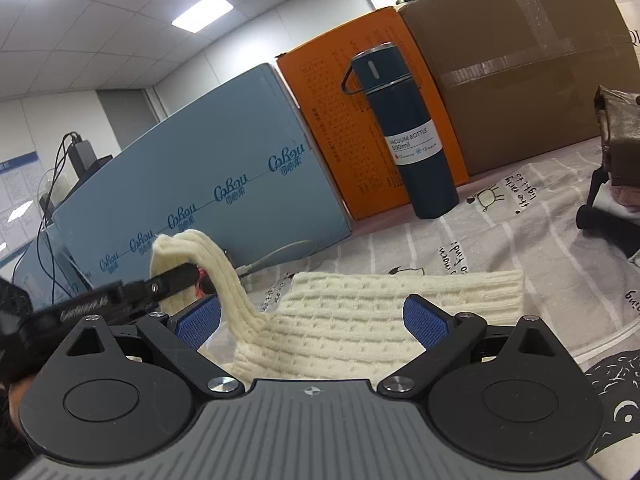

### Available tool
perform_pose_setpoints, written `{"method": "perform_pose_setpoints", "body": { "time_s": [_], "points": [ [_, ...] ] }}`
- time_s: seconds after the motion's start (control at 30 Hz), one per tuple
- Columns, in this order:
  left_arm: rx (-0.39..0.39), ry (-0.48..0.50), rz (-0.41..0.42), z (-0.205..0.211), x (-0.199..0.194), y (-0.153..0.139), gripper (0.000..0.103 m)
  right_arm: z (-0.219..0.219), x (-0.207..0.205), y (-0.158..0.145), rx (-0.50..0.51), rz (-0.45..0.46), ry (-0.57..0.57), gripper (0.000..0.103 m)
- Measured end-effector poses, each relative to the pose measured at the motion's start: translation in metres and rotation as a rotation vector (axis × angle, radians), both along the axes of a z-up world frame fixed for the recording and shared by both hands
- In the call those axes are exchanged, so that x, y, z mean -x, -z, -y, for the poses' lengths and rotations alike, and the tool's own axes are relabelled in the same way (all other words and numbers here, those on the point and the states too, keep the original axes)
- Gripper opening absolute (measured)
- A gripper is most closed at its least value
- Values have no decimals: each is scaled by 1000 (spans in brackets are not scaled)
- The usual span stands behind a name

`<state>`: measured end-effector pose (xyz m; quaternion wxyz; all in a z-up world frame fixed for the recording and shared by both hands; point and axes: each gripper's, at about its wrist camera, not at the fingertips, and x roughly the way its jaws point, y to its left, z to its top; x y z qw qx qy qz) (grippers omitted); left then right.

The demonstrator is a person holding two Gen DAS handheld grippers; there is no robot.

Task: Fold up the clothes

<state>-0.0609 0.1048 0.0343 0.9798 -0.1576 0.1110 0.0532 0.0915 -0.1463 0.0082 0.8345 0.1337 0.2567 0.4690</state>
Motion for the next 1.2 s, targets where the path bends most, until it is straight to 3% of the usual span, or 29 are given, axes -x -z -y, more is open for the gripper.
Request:
{"method": "perform_pose_setpoints", "body": {
  "time_s": [0.2, 0.27, 0.3, 0.33, 0.4, 0.53, 0.63, 0.73, 0.83, 0.93, 1.07, 1.2],
  "points": [
    [-192, 136, -90, 41, -9, 1, 16, 7, -6, -1, -29, -31, 59, 99],
    [-243, 174, -134, 50, -13, 4, 21, 9, -8, -1, -31, -37, 70, 99],
    [-258, 184, -154, 54, -14, 6, 32, 9, -9, 0, -32, -40, 75, 99],
    [-273, 193, -174, 57, -16, 8, 51, 9, -9, 0, -29, -41, 77, 99],
    [-296, 213, -199, 61, -17, 11, 79, 9, -10, 0, -22, -42, 79, 99],
    [-311, 255, -141, 60, -5, 3, 94, 6, -11, 2, 12, -24, 104, 99],
    [-297, 253, -122, 50, 4, -2, 96, 1, -10, 5, 72, 22, 155, 99],
    [-322, 132, -143, 35, 6, -2, 96, -6, -11, 9, 137, 68, 189, 99],
    [-320, 37, -217, 19, -2, 7, 96, -15, -13, 13, 204, 85, 179, 99],
    [-275, 61, -312, 8, -14, 24, 96, -26, -15, 17, 294, 94, 183, 99],
    [-290, 86, -395, 11, -24, 40, 96, -35, -13, 22, 390, 103, 193, 99],
    [-289, 67, -347, 8, -15, 34, 96, -37, -13, 24, 421, 103, 188, 99]
  ]
}}
